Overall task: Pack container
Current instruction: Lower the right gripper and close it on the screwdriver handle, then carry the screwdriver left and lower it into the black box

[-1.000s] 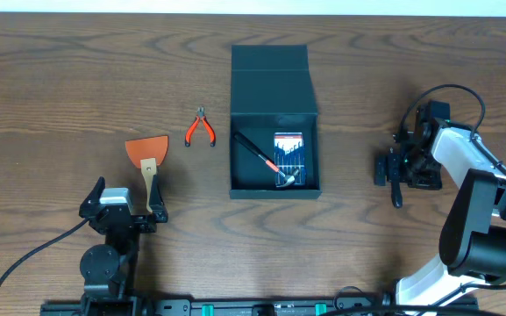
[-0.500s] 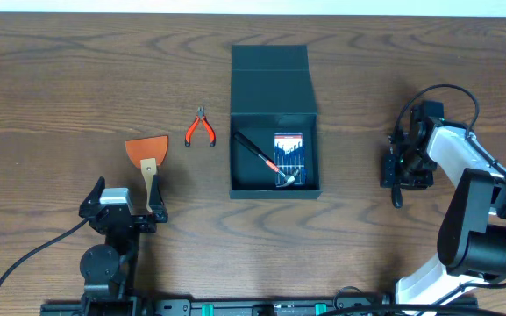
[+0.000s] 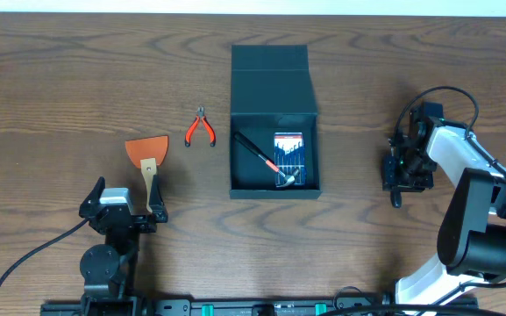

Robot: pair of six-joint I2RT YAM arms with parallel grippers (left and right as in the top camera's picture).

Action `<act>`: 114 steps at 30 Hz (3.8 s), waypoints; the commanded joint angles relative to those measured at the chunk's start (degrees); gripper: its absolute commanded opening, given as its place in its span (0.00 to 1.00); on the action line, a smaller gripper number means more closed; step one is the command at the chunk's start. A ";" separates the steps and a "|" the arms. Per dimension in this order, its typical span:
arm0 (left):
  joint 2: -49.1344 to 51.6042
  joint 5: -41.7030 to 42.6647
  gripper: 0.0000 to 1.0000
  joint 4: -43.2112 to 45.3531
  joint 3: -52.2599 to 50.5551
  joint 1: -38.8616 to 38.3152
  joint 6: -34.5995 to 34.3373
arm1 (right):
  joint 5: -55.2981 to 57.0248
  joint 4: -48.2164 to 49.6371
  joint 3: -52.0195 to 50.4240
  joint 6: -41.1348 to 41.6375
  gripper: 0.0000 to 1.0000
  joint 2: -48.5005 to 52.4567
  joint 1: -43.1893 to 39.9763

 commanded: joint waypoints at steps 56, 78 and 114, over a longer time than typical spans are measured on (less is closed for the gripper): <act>-0.02 -0.28 0.99 -2.08 -1.01 0.15 0.76 | -0.09 -9.25 11.34 8.20 0.01 1.44 3.13; -0.02 -0.28 0.99 -2.08 -1.03 0.15 0.76 | -0.28 -20.92 35.06 11.91 0.01 1.44 28.96; -0.02 -0.28 0.99 -2.08 -1.03 0.15 0.76 | -0.52 -13.64 24.94 15.56 0.01 1.90 41.40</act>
